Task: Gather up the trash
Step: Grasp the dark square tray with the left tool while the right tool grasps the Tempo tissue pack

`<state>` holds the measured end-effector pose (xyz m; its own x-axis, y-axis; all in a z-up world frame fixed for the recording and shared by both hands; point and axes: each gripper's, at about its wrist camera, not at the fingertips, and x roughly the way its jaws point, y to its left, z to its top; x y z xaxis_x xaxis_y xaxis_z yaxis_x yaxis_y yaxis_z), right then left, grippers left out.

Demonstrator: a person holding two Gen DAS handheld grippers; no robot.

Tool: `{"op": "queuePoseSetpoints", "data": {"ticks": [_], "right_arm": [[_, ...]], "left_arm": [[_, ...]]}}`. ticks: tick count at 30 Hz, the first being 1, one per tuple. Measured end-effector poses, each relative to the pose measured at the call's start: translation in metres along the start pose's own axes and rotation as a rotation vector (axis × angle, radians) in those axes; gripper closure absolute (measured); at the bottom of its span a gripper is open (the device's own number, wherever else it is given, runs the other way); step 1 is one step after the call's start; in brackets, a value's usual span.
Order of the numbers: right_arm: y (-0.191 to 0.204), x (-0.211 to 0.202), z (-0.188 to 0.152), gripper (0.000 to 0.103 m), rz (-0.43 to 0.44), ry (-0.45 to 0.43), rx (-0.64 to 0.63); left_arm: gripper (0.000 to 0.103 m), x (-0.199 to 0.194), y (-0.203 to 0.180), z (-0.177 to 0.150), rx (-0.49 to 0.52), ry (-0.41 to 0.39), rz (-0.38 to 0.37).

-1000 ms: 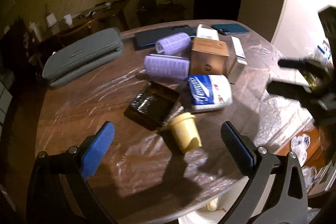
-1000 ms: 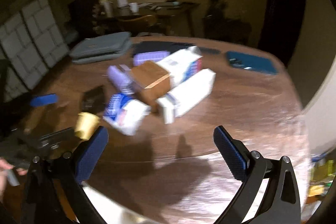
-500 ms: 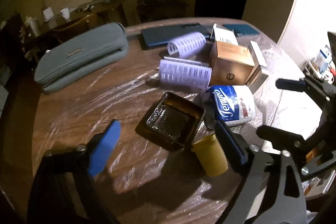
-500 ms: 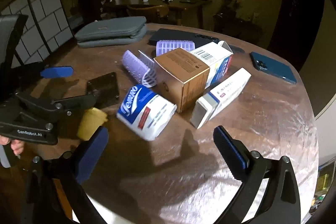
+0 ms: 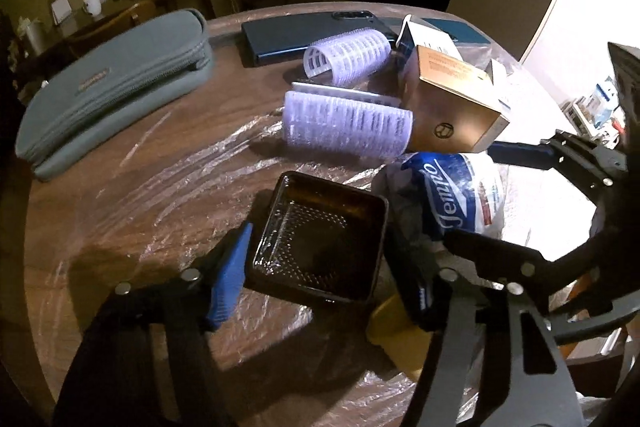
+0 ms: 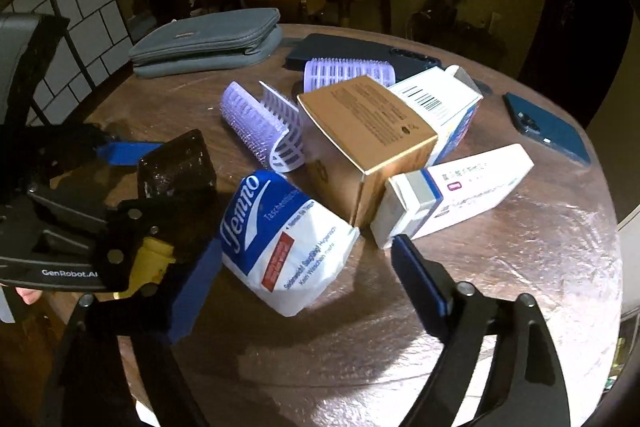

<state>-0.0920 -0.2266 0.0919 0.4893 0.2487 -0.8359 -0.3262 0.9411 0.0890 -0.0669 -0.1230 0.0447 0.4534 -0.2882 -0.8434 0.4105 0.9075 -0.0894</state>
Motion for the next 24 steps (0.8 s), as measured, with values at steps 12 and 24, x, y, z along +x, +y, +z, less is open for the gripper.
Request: {"op": "queuePoseSetpoints", "data": {"ticks": [12,24], "right_arm": [[-0.004,0.001,-0.002,0.046,0.088,0.005,0.041],[0.010,0.009,0.007,0.016,0.038,0.003,0.009]], "left_arm": [[0.046,-0.003,0.002,-0.005,-0.005,-0.007,-0.007],[0.046,-0.006,0.005,-0.005,0.007,-0.020,0.028]]}}
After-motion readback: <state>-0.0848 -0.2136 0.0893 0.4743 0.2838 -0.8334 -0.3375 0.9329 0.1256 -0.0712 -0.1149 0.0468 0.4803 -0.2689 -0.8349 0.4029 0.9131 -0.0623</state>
